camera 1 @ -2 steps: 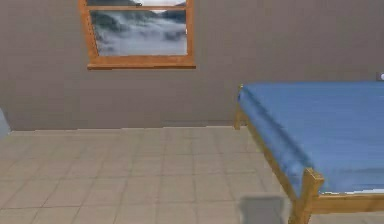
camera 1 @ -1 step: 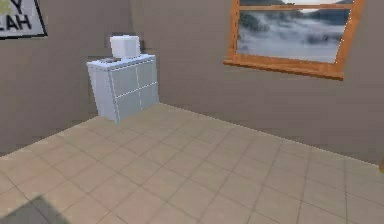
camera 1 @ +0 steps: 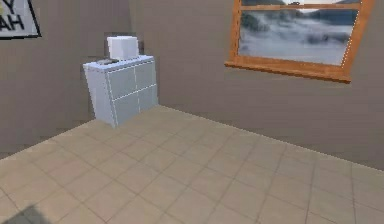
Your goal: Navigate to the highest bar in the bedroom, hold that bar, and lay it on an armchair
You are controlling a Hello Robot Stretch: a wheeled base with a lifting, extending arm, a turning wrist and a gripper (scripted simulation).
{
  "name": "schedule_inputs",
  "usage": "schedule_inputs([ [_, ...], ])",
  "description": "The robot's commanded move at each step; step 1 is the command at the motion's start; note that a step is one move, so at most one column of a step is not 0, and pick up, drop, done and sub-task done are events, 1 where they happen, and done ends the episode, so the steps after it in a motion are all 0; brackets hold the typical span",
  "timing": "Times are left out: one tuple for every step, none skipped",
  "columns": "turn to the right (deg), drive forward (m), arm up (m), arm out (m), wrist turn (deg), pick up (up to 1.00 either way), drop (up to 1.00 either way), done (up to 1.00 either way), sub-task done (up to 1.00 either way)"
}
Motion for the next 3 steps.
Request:
schedule_inputs([
  [-45.0, 0.0, 0.0, 0.0, 0.0, 0.0, 0.0, 0.0, 0.0],
  [-45.0, 0.0, 0.0, 0.0, 0.0, 0.0, 0.0, 0.0, 0.0],
  [-45.0, 0.0, 0.0, 0.0, 0.0, 0.0, 0.0, 0.0, 0.0],
])
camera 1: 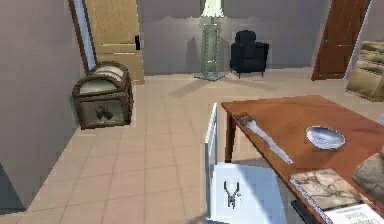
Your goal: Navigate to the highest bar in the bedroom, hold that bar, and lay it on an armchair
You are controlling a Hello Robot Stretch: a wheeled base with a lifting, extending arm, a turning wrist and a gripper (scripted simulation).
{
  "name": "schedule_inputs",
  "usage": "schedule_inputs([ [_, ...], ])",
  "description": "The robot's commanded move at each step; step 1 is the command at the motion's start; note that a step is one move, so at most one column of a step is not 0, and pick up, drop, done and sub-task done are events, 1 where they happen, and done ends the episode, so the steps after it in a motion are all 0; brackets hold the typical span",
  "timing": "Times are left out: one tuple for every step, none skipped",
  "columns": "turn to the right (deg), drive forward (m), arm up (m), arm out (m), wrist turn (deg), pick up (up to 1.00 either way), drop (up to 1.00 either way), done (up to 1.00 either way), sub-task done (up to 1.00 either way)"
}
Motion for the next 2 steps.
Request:
schedule_inputs([
  [-27.0, 0.0, 0.0, 0.0, 0.0, 0.0, 0.0, 0.0, 0.0],
  [-3.0, 0.0, 0.0, 0.0, 0.0, 0.0, 0.0, 0.0, 0.0],
])
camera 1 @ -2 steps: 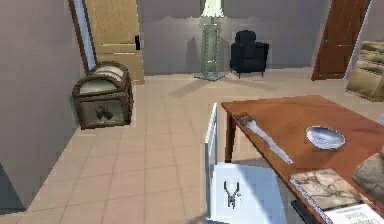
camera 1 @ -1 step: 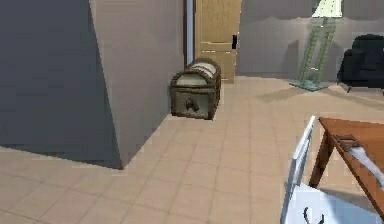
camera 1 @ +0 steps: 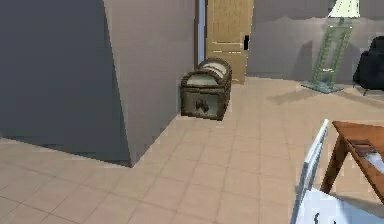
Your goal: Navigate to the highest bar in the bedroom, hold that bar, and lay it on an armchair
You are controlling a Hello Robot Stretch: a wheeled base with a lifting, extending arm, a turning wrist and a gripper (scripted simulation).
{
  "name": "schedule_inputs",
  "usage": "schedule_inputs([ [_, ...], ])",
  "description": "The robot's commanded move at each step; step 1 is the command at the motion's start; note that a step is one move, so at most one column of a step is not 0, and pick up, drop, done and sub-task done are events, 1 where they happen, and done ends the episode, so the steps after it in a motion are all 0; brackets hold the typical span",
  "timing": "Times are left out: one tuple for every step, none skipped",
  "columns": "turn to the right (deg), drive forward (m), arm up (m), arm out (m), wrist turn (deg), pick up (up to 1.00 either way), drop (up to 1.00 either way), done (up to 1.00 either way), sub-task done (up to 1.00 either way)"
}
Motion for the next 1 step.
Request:
schedule_inputs([
  [45.0, 0.0, 0.0, 0.0, 0.0, 0.0, 0.0, 0.0, 0.0],
])
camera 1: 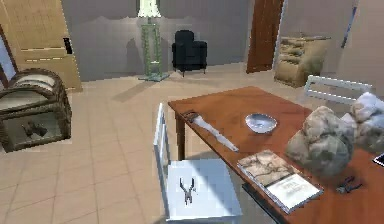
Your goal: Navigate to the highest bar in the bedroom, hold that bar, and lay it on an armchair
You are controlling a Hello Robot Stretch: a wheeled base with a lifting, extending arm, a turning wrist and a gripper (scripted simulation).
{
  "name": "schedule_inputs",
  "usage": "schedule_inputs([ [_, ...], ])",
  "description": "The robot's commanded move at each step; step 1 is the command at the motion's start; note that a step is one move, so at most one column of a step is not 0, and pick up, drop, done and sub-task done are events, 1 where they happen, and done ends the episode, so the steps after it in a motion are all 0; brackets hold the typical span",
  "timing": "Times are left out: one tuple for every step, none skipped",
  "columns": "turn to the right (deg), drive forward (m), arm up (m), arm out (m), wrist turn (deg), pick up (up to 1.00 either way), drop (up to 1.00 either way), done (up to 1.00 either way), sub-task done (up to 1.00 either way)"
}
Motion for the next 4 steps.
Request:
schedule_inputs([
  [45.0, 0.0, 0.0, 0.0, 0.0, 0.0, 0.0, 0.0, 0.0],
  [30.0, 0.0, 0.0, 0.0, 0.0, 0.0, 0.0, 0.0, 0.0],
  [0.0, 0.5, 0.0, 0.0, 0.0, 0.0, 0.0, 0.0, 0.0],
  [-9.0, 0.0, 0.0, 0.0, 0.0, 0.0, 0.0, 0.0, 0.0],
])
